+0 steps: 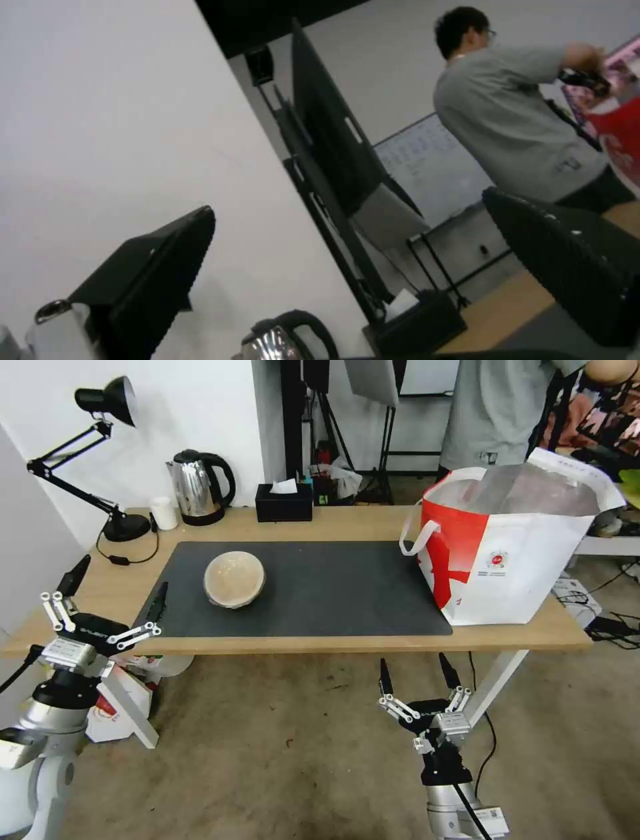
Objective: Pick up the trash from the table and place it into the takeout bag.
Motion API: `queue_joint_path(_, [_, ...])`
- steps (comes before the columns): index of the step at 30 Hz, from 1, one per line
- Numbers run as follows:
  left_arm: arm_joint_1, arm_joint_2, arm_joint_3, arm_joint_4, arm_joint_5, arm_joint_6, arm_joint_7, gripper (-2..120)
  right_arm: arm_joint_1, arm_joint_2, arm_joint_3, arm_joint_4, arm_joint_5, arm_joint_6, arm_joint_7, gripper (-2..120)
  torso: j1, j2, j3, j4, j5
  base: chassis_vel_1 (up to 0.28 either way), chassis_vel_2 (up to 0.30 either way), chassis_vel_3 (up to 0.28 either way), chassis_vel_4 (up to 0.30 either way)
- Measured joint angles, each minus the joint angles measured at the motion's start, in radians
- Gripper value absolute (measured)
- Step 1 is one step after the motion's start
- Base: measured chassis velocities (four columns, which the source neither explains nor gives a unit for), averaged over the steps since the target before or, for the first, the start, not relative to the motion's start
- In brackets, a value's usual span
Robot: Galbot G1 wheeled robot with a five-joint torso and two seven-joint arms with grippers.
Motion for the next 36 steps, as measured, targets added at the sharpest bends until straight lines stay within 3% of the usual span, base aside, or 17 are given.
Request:
queue_joint_path(5, [-0.029, 0.074, -0.030, 0.043, 0.022, -0.008, 0.035, 100, 0.000, 0.000, 0.000, 0.000, 0.000, 0.000, 0.000, 100, 0.000, 0.000, 0.000, 0.0000, 0.0000, 0.000, 0.000, 0.000, 0.000])
queue_joint_path(22, [-0.086, 0.272, -0.081, 0.104, 0.197, -0.094, 0.052, 100, 0.000, 0.000, 0.000, 0.000, 0.000, 0.000, 0.000, 100, 0.000, 0.000, 0.000, 0.0000, 0.0001, 0.000, 0.000, 0.000, 0.000])
queue_joint_path(36, [-0.099, 0.315, -0.071, 0.085, 0.330, -0.181, 0.050, 100, 0.000, 0.000, 0.000, 0.000, 0.000, 0.000, 0.000, 100, 0.000, 0.000, 0.000, 0.0001, 0.0000, 0.000, 0.000, 0.000, 0.000])
